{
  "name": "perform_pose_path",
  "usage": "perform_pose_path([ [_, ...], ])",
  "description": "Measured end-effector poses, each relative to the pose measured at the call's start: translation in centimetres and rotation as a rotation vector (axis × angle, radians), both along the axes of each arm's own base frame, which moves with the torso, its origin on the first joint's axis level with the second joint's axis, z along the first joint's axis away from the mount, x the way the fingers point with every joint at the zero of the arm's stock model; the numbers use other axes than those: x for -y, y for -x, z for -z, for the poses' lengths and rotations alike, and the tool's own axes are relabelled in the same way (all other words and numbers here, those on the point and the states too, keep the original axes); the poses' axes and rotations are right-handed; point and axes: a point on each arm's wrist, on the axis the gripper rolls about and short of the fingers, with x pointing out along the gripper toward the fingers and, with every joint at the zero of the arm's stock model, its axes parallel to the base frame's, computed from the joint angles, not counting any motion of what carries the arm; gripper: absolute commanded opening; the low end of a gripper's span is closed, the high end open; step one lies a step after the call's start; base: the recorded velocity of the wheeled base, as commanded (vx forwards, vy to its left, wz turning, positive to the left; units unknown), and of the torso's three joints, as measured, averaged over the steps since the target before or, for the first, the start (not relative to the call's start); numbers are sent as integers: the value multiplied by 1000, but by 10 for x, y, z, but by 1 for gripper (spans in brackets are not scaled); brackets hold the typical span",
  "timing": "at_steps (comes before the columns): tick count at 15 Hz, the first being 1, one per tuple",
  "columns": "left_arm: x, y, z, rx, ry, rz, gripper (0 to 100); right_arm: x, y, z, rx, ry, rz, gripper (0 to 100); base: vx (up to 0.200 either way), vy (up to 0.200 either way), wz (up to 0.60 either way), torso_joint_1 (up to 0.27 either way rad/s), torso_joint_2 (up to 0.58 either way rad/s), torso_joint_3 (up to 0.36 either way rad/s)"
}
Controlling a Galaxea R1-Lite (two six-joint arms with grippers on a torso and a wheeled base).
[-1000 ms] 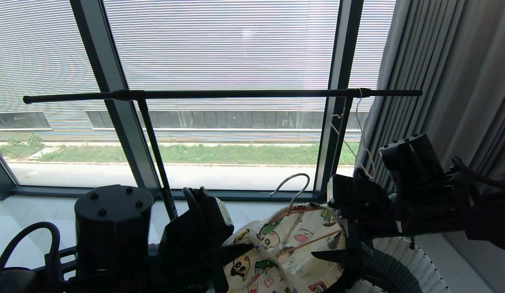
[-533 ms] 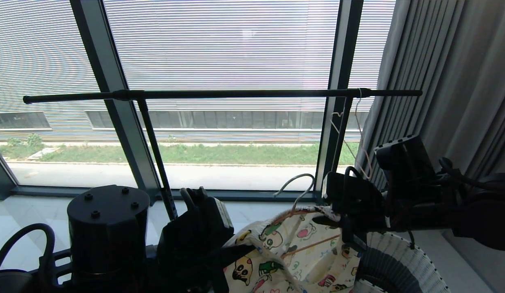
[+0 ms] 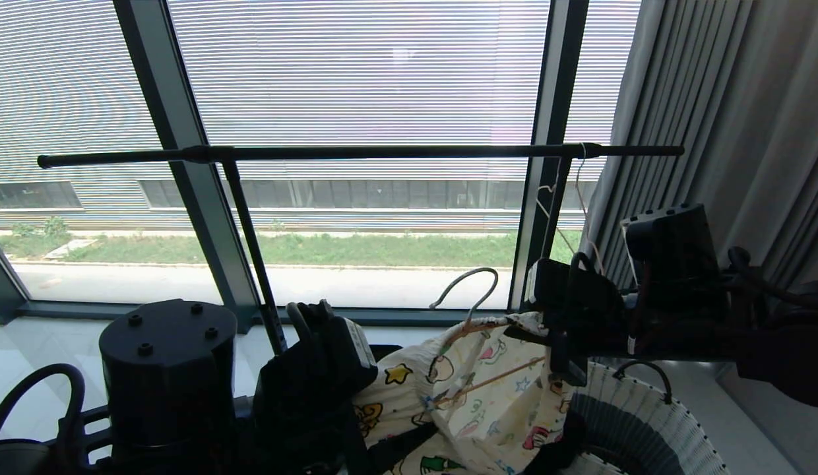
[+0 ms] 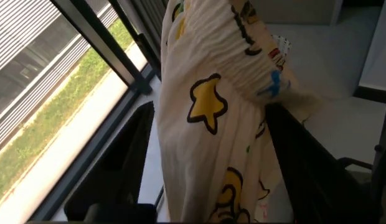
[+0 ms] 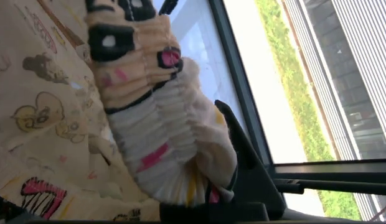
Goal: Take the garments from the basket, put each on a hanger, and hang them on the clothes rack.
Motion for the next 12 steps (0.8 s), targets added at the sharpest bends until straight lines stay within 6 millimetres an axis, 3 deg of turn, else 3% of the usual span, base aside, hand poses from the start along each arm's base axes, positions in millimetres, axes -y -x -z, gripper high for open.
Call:
perform_pose_path([
  [4,-18,-11,1,12,3,-106,100,19,-15,-10,141,-29,16,0,0,0,0,0,0,0],
  [9,-53,2,17,-19,-24,-214,100,46,-29,-18,174,-67,75,0,0,0,0,0,0,0],
  [12,-79,0,27,-63,-39,-341,100,54,-26,-26,171,-102,86,0,0,0,0,0,0,0],
])
